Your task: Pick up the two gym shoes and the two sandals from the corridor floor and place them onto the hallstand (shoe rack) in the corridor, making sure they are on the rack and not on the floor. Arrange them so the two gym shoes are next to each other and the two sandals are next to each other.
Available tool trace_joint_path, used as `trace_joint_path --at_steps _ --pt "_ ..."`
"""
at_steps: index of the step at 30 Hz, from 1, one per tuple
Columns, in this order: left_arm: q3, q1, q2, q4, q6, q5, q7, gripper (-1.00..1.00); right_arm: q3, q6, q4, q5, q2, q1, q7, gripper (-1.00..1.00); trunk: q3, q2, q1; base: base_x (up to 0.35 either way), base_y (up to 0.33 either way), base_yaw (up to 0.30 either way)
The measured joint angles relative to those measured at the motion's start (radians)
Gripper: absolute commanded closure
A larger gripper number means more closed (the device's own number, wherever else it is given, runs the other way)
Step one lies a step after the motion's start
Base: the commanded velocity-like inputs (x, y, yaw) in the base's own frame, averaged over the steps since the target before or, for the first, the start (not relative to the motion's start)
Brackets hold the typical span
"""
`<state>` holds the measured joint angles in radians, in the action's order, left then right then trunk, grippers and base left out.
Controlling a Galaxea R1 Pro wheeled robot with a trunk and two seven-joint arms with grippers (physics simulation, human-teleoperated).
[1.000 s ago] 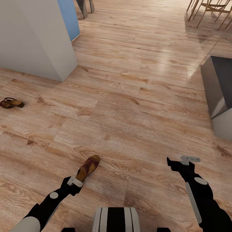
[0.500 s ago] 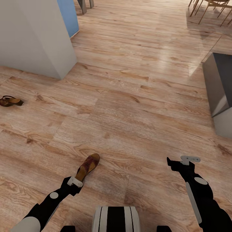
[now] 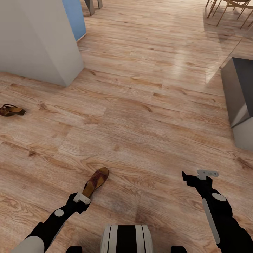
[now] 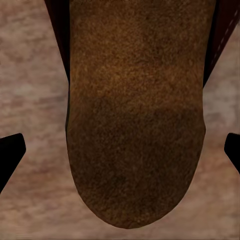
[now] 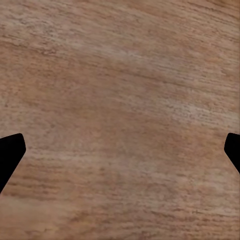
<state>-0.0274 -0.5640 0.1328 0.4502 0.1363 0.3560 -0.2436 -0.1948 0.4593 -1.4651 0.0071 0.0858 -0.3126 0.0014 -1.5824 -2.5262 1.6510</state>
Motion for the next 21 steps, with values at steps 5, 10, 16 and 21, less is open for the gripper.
trace_joint_path --at_steps 5,10,16,21 --pt "-0.002 0.000 -0.003 -0.001 -0.005 -0.001 0.035 1.00 -0.001 0.000 -0.001 0.000 0.000 0.000 0.000 -1.00 0.000 0.000 0.000 0.000 0.000 0.000" --pt "-0.001 0.000 -0.003 -0.001 -0.002 -0.004 0.062 1.00 -0.002 0.000 -0.002 0.000 0.000 0.000 0.000 -1.00 0.000 0.000 0.000 0.000 0.000 0.000" --pt "0.001 0.001 -0.003 -0.001 0.003 -0.004 0.067 1.00 -0.003 0.001 -0.002 0.000 0.000 0.000 0.000 -1.00 0.000 0.000 0.000 0.000 0.000 0.000" --pt "0.001 0.001 -0.003 -0.001 0.005 -0.006 0.066 1.00 -0.003 0.001 -0.002 0.000 0.000 0.000 0.000 -1.00 0.000 0.000 0.000 0.000 0.000 0.000"
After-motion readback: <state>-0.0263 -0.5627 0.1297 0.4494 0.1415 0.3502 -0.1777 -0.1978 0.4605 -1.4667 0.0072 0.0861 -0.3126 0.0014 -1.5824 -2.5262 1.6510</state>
